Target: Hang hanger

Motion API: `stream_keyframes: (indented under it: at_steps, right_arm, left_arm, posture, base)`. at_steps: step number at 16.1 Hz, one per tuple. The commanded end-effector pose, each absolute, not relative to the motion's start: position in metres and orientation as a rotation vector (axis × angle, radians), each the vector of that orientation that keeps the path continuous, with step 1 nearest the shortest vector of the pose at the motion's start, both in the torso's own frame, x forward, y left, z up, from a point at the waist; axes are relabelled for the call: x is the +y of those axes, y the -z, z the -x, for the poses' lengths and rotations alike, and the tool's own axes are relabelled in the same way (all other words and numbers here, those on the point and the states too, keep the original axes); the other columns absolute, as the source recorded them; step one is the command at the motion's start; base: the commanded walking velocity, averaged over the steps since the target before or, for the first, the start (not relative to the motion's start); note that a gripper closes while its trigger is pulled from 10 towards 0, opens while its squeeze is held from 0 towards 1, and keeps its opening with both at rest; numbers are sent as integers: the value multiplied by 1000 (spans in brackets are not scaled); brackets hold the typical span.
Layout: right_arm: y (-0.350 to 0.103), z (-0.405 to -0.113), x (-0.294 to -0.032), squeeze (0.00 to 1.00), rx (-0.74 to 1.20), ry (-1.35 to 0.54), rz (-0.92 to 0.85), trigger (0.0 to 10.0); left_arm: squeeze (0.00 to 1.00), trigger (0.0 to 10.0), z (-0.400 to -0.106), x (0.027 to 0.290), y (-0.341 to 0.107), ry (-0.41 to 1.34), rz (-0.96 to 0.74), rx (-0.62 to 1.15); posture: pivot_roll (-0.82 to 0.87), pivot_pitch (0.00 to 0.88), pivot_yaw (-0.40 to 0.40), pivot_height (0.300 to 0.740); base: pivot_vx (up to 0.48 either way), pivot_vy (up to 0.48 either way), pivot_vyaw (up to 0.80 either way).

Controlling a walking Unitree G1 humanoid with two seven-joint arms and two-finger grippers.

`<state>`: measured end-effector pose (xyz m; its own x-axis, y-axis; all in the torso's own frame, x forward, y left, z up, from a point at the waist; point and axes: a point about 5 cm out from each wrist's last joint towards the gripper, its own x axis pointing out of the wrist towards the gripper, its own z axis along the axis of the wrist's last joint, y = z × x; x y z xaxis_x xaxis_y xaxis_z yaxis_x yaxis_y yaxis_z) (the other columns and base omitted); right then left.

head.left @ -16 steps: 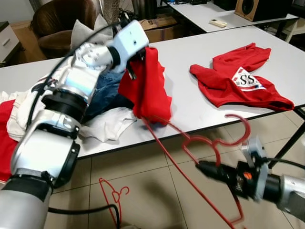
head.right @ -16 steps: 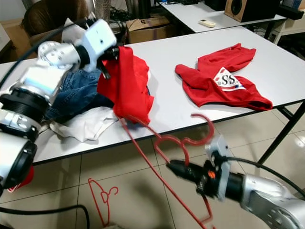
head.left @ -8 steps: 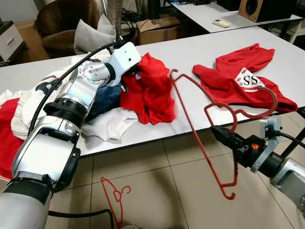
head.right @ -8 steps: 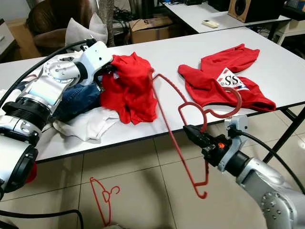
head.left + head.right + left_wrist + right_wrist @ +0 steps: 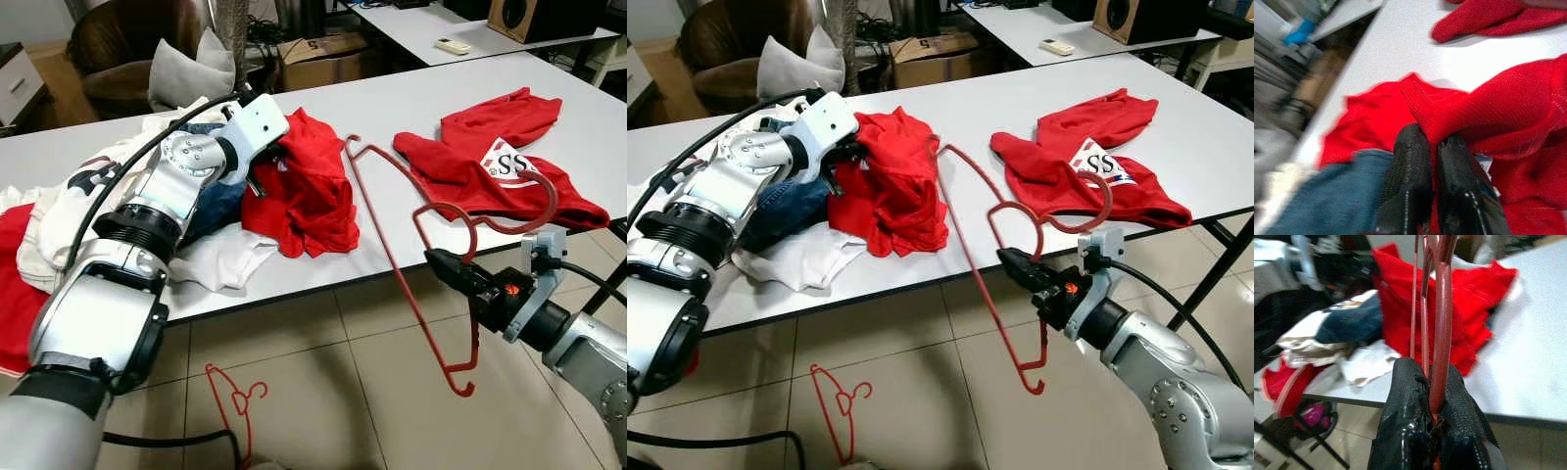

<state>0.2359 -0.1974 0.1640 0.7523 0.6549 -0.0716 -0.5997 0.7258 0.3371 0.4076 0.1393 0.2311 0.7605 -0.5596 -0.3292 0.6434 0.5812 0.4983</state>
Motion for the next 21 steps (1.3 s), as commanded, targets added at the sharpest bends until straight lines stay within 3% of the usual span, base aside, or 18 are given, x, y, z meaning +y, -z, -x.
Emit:
stream_keyframes:
  at_steps: [1, 3, 6, 8, 10, 11, 13, 19, 20, 21]
  right_arm:
    - [-171, -233, -191, 0, 166, -758, -290, 10000]
    - [-170, -231, -184, 0, 181, -793, -279, 10000]
    - [-163, -234, -182, 0, 215, -765, -269, 10000]
    - [-153, -248, -193, 0, 249, -631, -233, 10000]
    - [-154, -254, -195, 0, 243, -604, -233, 10000]
    - [-157, -256, -192, 0, 227, -613, -236, 10000]
    - [-158, -256, -190, 0, 218, -616, -236, 10000]
    - [-159, -248, -194, 0, 195, -599, -262, 10000]
    - [-159, -247, -194, 0, 189, -597, -260, 10000]
    - [-158, -242, -192, 0, 185, -589, -254, 10000]
  left_arm:
    - [1000, 10000, -405, 143, -218, 740, -524, 239]
    - [1000, 10000, -403, 143, -200, 731, -313, 366]
    - [1000, 10000, -403, 148, -205, 731, -175, 386]
    - [1000, 10000, -398, 153, -209, 834, -133, 423]
    - [1000, 10000, -394, 161, -205, 887, -253, 456]
    - [1000, 10000, -392, 171, -204, 898, -496, 453]
    - [1000, 10000, -384, 182, -205, 1010, -800, 442]
    - [1000, 10000, -373, 200, -212, 994, -1053, 245]
    - [200, 10000, -371, 204, -209, 988, -1067, 241]
    - [0, 10000, -362, 213, -205, 992, -1056, 189]
  posture:
    - [-153, 0, 124, 740]
    - [-158, 0, 126, 740]
    - [-158, 0, 123, 740]
    - [-155, 0, 119, 740]
    - [-149, 0, 113, 740]
    - [-149, 0, 113, 740]
    - [-148, 0, 108, 740]
    - [-151, 0, 115, 740]
    - [-151, 0, 115, 740]
    - [-149, 0, 117, 740]
  base:
    - [0, 0, 0]
    - [0, 0, 0]
    - [0, 0, 0]
    - [0, 0, 0]
    - [0, 0, 0]
    - [0, 0, 0]
    - [0, 0, 0]
    - [0, 0, 0]
    - [0, 0, 0]
    - [0, 0, 0]
